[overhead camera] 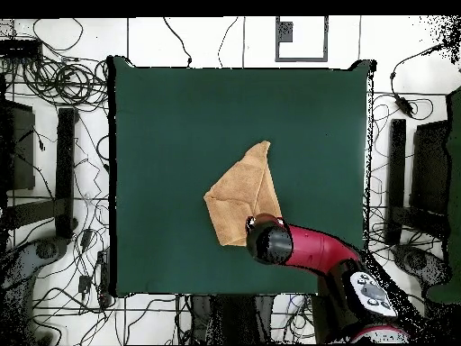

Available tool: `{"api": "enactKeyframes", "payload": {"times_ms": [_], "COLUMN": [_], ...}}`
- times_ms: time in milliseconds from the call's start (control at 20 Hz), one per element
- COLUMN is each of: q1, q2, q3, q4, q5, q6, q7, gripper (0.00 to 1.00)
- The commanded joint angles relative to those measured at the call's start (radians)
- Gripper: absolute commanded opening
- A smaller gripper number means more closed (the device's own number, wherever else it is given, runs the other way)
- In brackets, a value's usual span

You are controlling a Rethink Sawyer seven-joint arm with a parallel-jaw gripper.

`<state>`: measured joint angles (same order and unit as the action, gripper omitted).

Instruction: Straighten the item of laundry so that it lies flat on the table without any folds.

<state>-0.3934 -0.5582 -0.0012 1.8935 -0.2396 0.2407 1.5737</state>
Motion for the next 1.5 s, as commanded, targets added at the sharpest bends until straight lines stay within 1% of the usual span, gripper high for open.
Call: {"api": "enactKeyframes", "payload": {"times_ms": [50, 450, 800, 1500], "q1": [0.035, 0.054, 0.083, 0.093], "q2": [0.024, 0.005, 0.008, 0.017], "q3": [0.075, 0.070, 0.061, 0.050], "q4": [-0.019, 0.001, -0.001, 0.005], "q5": [-0.026, -0.018, 0.001, 0.004], "q6": [0.055, 0.057, 0.055, 0.033], "q7": [0.068, 0.093, 0.121, 0.131], "gripper": [1.00, 1.00, 1.00, 1.00]}}
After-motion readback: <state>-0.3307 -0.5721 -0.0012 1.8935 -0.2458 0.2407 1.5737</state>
